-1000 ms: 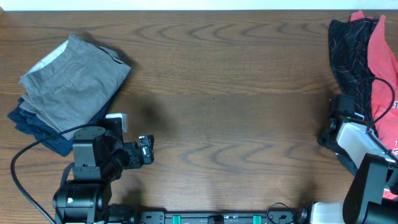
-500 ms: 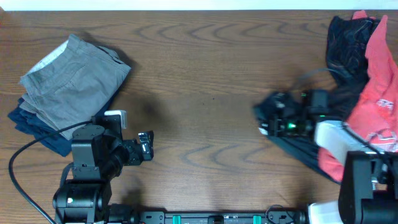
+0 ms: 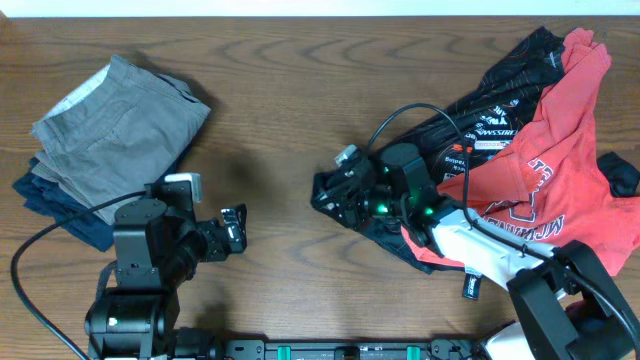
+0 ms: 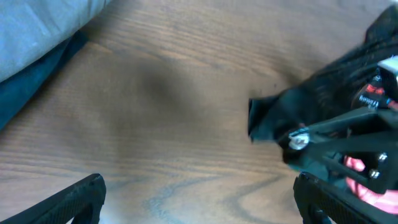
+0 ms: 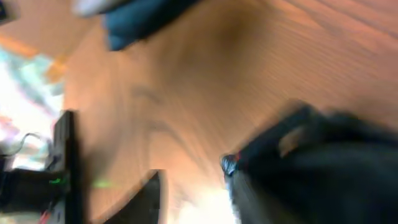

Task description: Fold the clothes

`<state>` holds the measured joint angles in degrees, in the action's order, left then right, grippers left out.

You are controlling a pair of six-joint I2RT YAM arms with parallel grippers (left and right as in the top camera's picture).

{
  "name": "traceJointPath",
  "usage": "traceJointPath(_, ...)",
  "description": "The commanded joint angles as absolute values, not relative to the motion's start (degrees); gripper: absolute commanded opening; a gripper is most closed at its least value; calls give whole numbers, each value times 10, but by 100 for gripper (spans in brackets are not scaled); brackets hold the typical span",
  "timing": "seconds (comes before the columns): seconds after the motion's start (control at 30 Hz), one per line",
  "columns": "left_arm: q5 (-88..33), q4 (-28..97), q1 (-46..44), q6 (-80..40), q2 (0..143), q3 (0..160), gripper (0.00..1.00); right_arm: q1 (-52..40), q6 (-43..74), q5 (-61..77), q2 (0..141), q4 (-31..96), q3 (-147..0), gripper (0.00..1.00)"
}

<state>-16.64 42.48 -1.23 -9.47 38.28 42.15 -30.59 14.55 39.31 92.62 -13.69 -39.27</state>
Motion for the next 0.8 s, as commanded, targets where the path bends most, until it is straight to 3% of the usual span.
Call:
traceJointPath(0.0,-176,418,-10,-126,396,432,98,-274,159,316,919,-113,-394,77)
traceJointPath(0.03,-176,417,-11,-135,403,432,98,-259,159,315,913,-100,-394,96)
traceJointPath(0.07,-182,415,-11,-145,413,432,98,-244,159,315,908,-86,-394,99)
traceJointPath(0.27,-297,385,-11,-154,498,432,98,-119,163,309,844,26,-394,99)
traceJointPath(0.47,-369,349,-20,-179,624,432,98,-4,164,157,770,228,-394,99)
traceJointPath(0.6,-369,304,-66,-194,704,432,98,42,207,55,753,319,-394,99)
traceJointPath(0.77,-355,224,-154,-222,803,432,98,87,209,45,753,358,-393,99)
